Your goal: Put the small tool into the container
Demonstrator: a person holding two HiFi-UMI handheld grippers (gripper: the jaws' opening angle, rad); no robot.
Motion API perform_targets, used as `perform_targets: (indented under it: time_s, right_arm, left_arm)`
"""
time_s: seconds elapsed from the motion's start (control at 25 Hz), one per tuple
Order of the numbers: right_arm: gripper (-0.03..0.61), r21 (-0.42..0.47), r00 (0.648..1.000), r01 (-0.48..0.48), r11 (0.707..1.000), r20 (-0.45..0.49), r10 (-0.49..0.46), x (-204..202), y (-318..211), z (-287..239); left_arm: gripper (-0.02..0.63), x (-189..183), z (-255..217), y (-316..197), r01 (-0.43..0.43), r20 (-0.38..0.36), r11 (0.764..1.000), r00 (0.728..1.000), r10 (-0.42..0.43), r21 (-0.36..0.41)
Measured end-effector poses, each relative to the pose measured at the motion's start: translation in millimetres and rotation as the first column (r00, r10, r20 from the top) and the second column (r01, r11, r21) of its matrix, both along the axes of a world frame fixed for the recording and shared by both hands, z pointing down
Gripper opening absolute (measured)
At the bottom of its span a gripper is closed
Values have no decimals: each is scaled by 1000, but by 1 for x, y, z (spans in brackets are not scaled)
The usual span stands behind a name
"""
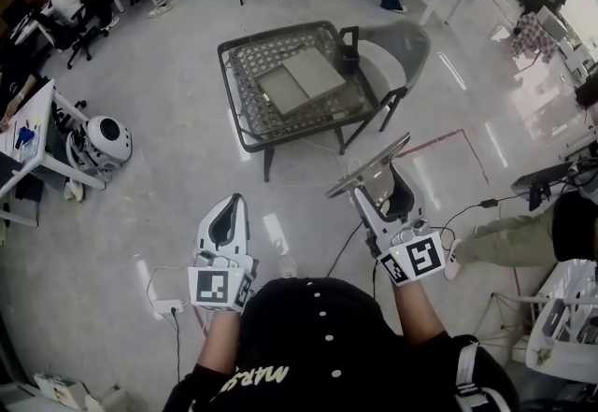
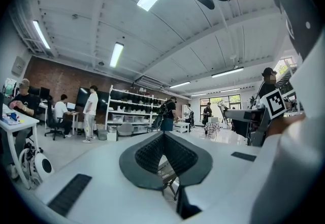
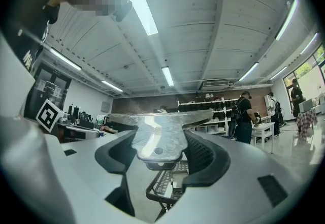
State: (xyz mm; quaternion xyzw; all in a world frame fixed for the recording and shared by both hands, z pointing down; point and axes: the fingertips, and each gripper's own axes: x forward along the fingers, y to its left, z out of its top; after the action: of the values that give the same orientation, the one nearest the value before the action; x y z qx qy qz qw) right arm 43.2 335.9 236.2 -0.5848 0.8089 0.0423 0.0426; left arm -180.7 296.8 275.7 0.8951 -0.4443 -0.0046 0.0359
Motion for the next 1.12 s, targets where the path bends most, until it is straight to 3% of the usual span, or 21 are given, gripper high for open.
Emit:
perform_targets:
  time_s: [0.64, 1.12]
  right_arm:
    - [299, -39, 997, -63, 997, 31, 64, -9, -36, 14]
    - [301, -31, 999, -22, 999, 39, 23, 11, -90, 13]
  left_arm:
    - [26, -10, 14, -45, -70, 20, 997, 997, 70, -18]
    - [26, 10, 12, -91, -34, 26, 999, 999, 34, -19]
